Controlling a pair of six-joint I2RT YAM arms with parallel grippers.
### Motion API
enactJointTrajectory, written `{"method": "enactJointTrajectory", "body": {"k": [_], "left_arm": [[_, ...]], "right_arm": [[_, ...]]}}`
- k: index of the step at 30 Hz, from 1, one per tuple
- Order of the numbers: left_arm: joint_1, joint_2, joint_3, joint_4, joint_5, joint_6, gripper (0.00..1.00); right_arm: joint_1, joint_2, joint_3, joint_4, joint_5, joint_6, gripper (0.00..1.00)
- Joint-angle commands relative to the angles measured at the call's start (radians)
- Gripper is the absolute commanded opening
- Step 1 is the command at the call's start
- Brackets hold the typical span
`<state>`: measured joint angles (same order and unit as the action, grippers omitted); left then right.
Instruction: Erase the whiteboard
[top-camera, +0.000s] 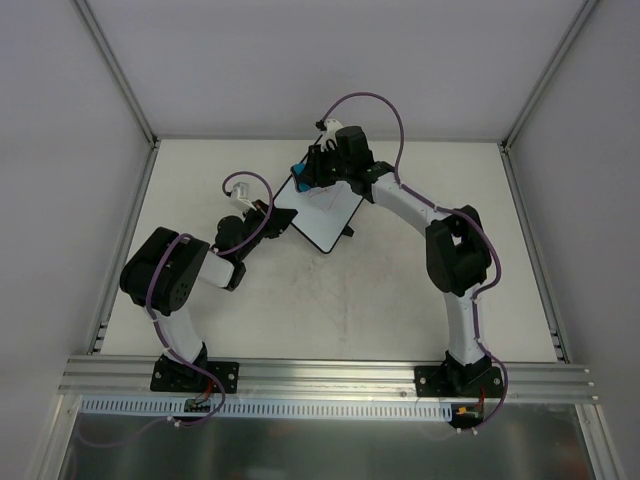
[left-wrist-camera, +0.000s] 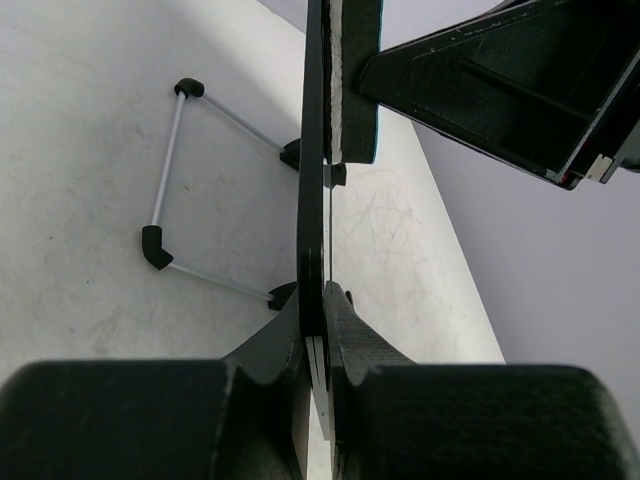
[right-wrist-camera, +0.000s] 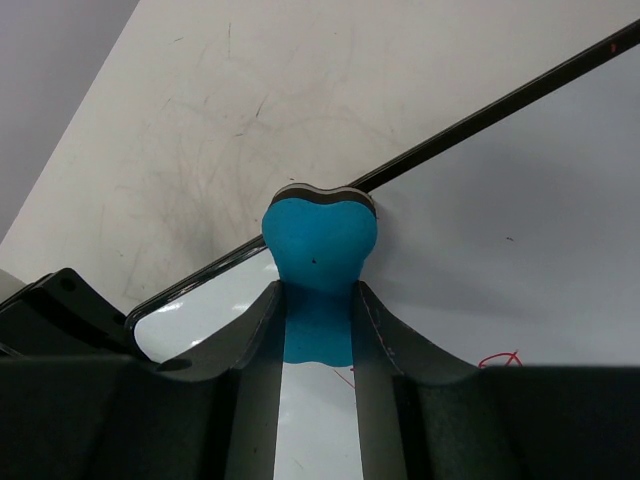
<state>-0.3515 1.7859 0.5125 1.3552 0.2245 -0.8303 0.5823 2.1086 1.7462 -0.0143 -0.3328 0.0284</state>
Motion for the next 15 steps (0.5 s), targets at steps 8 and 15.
{"method": "enactJointTrajectory", "body": {"k": [8, 15], "left_arm": [[-0.006, 0.004, 0.001, 0.251, 0.036, 0.119, 0.00], [-0.006, 0.003, 0.004, 0.251, 0.038, 0.117, 0.00]], "right_arm": [[-0.035, 0.027, -0.034, -0.078, 0.029, 0.132, 0.00], [-0.133, 0.024, -0.134, -0.070, 0.080, 0.283, 0.00]]}}
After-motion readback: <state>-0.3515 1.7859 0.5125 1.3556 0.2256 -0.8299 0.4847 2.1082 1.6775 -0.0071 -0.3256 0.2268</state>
